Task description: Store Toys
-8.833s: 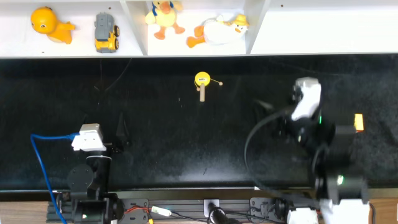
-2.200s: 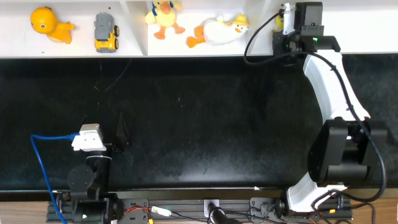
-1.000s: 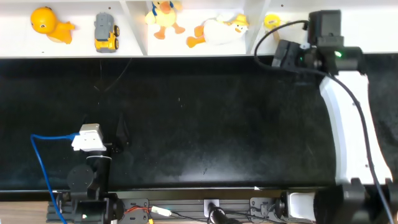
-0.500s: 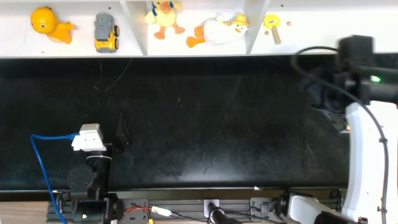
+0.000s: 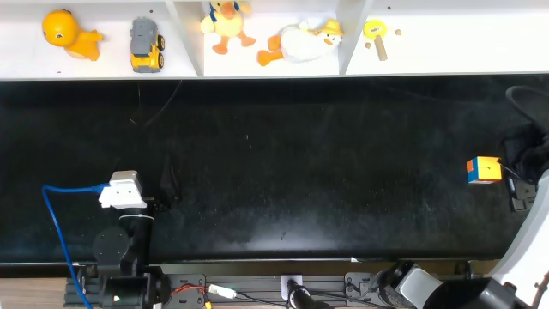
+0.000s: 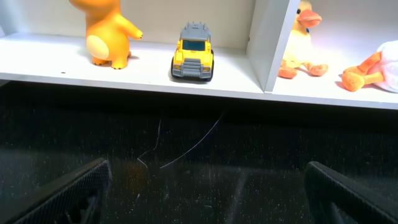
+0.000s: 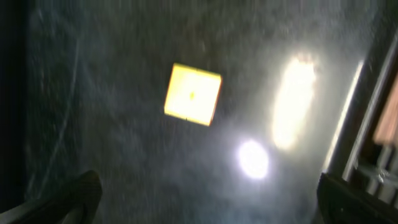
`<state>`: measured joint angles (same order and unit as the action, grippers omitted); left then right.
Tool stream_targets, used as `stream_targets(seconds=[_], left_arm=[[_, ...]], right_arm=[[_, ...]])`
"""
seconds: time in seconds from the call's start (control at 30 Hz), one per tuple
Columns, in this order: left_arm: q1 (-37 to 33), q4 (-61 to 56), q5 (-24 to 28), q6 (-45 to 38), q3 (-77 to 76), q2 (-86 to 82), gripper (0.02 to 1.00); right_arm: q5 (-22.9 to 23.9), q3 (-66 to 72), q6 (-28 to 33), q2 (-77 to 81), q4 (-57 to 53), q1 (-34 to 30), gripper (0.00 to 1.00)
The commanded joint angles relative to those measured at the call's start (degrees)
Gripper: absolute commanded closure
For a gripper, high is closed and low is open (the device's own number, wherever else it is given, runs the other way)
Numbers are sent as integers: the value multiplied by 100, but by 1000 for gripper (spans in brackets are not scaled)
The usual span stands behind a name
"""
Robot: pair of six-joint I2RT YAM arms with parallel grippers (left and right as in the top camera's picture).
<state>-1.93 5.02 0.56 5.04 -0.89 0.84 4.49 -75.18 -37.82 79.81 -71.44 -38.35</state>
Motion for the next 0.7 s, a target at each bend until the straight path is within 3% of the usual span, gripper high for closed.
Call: stream_targets(seconds=[0.03,0.7], left_arm=[[42,-24,-70,83,44,-68,20],[39,-24,-70,83,44,-68,20]], right_arm=[[-44,378,205,-107,540,-35,5],[-20,883,-55,1373,1740,-37,3]])
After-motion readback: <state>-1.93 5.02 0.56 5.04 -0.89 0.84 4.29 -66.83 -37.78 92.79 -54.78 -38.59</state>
